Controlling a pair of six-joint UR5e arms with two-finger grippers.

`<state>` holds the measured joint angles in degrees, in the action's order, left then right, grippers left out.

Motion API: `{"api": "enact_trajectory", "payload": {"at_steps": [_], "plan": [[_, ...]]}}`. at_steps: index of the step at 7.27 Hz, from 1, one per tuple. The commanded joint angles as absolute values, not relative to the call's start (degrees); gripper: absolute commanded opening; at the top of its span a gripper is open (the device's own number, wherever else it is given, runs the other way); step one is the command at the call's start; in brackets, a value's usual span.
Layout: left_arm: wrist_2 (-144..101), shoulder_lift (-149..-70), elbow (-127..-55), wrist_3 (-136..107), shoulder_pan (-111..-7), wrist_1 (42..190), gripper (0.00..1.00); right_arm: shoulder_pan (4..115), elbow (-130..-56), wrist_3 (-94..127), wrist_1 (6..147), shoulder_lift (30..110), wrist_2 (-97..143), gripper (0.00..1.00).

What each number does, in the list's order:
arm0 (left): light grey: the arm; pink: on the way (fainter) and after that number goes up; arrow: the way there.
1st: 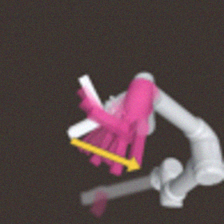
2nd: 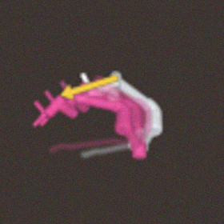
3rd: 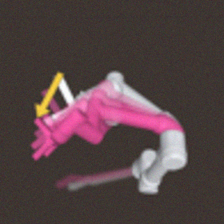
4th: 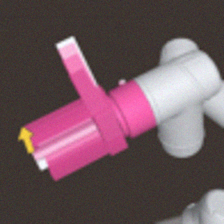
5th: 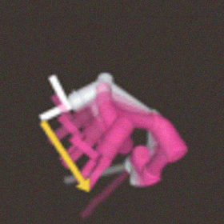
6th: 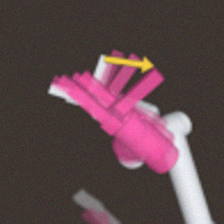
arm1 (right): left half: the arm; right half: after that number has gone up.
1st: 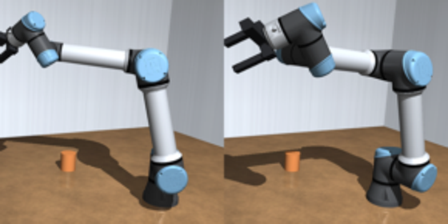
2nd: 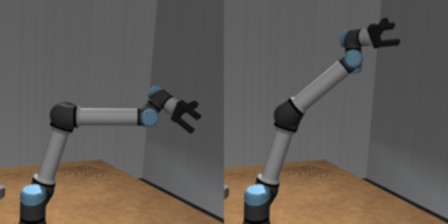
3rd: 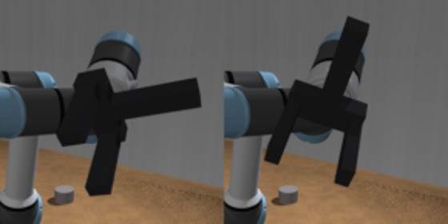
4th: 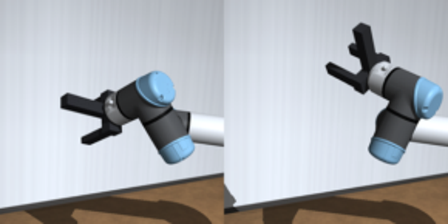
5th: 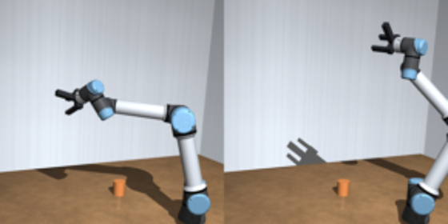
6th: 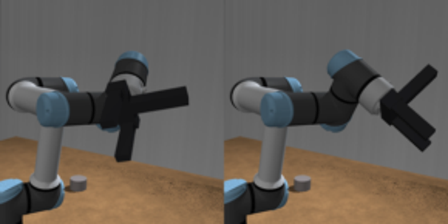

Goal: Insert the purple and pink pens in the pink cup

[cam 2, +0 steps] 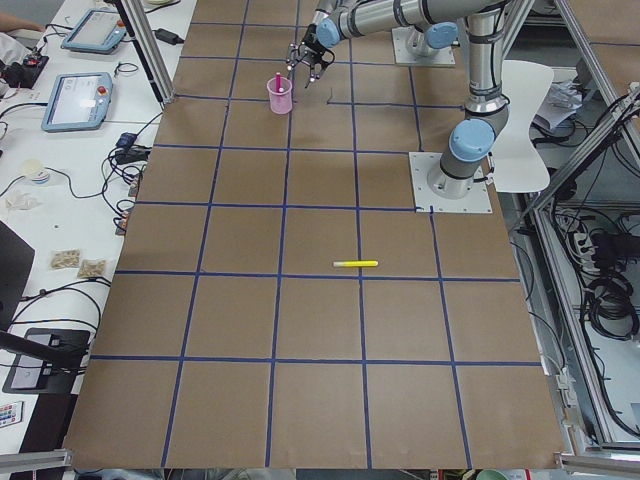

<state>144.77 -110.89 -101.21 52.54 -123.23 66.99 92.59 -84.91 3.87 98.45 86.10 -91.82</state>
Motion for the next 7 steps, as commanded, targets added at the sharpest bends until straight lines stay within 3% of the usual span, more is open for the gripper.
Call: {"api": "enact_trajectory", "payload": {"at_steps": [1, 4, 7], "plan": [[138.65, -104.62, -103.19, 49.84, -117.10, 66.80, 0.68, 92.55, -84.90, 3.43, 98.00, 86.13, -91.76, 1.00], [118.99, -91.71, -101.96, 50.36, -101.49, 66.97, 0.68, 92.55, -84.64, 2.90, 94.67, 86.40, -90.35, 1.00], [103.56, -86.58, -94.25, 41.92, -86.43, 73.78, 0.67, 92.64, -84.73, 3.34, 94.83, 86.48, -90.79, 1.00]]}}
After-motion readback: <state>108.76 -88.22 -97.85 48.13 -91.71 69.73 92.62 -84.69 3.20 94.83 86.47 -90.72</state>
